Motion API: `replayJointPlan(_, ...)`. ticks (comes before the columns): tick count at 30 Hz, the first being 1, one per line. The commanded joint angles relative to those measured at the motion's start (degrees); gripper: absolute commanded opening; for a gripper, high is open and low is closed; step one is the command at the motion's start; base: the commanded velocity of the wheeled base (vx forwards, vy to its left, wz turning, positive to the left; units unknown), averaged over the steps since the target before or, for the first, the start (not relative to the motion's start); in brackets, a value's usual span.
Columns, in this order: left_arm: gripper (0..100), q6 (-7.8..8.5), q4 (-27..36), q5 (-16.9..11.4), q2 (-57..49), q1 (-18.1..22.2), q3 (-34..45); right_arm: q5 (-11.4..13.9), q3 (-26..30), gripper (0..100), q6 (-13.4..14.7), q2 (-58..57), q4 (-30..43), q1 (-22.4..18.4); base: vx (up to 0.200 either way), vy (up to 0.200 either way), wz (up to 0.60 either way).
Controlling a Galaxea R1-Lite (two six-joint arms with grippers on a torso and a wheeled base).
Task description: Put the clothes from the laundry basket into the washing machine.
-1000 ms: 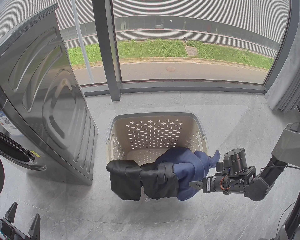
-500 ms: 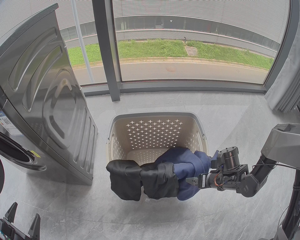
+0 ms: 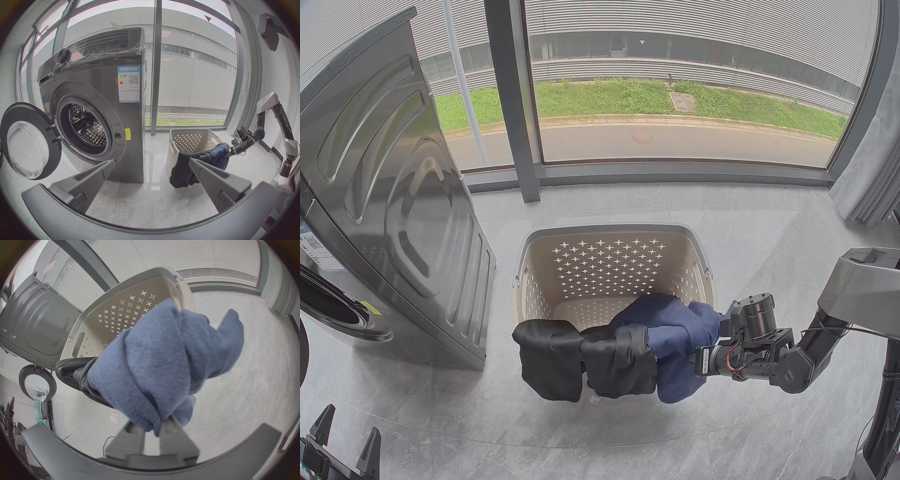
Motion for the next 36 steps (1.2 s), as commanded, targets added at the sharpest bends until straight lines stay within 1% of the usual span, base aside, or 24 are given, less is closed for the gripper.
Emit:
replayJointPlan(1,100,-0.01,0.0,0.0,-0.2,0.0,0.8,0.0,0.9,0,0.9,-1.0,0.0,0.4,0.000,0.000,0.00)
replayJointPlan(2,100,-0.01,0.0,0.0,-0.2,0.0,0.8,0.0,0.9,0,0.9,-1.0,0.0,0.4,0.000,0.000,0.00)
replayJointPlan(3,100,-0.01,0.0,0.0,-0.2,0.0,0.8,-0.1,1.8,0,2.0,-2.3,0.0,0.7,0.000,0.000,0.00)
replayJointPlan(4,100,-0.01,0.0,0.0,-0.2,0.0,0.8,-0.1,2.0,0,2.1,-2.6,0.0,0.7,0.000,0.000,0.00)
replayJointPlan(6,100,-0.01,-0.1,0.0,-0.2,0.0,0.8,0.0,4.1,0,2.1,-5.7,0.0,0.9,0.000,0.000,0.00)
replayJointPlan(10,100,-0.01,-0.1,0.0,-0.2,0.0,0.8,0.1,8.1,0,2.1,-14.2,0.1,3.2,0.000,0.000,0.00)
replayJointPlan(11,100,-0.01,0.0,0.0,-0.2,0.0,0.8,0.0,8.9,0,2.4,-16.9,0.2,3.9,0.000,0.000,0.00)
replayJointPlan(13,100,-0.01,0.0,0.0,-0.2,0.0,0.8,-0.1,9.4,0,2.6,-18.5,0.7,4.3,0.000,0.000,0.00)
replayJointPlan(15,100,-0.01,0.0,0.0,-0.2,0.0,0.8,-0.4,11.0,0,2.9,-22.2,1.0,5.7,0.000,0.000,0.00)
replayJointPlan(25,100,-0.19,-0.1,0.0,-0.2,0.0,0.8,-0.5,13.7,0,3.0,-22.1,0.7,5.8,0.000,0.000,0.00)
replayJointPlan(29,100,-0.19,0.0,0.0,-0.2,0.0,0.8,-0.8,15.3,0,2.8,-17.8,0.2,5.7,0.000,0.000,0.00)
replayJointPlan(30,100,-0.19,0.0,0.0,-0.2,0.0,0.8,-1.0,15.2,100,2.8,-17.1,0.2,5.7,0.000,0.000,0.00)
replayJointPlan(32,100,-0.28,0.0,0.0,-0.2,0.0,0.8,-2.6,14.6,100,2.8,-14.8,0.0,5.5,0.000,0.000,0.00)
replayJointPlan(34,100,-0.28,0.0,0.0,-0.2,0.0,0.8,-3.4,14.2,100,2.6,-12.8,-0.6,5.1,0.000,0.000,0.00)
replayJointPlan(36,100,-0.28,0.0,0.0,-0.2,0.0,0.8,-3.6,13.6,100,2.1,-10.8,-2.2,5.0,0.000,0.000,0.00)
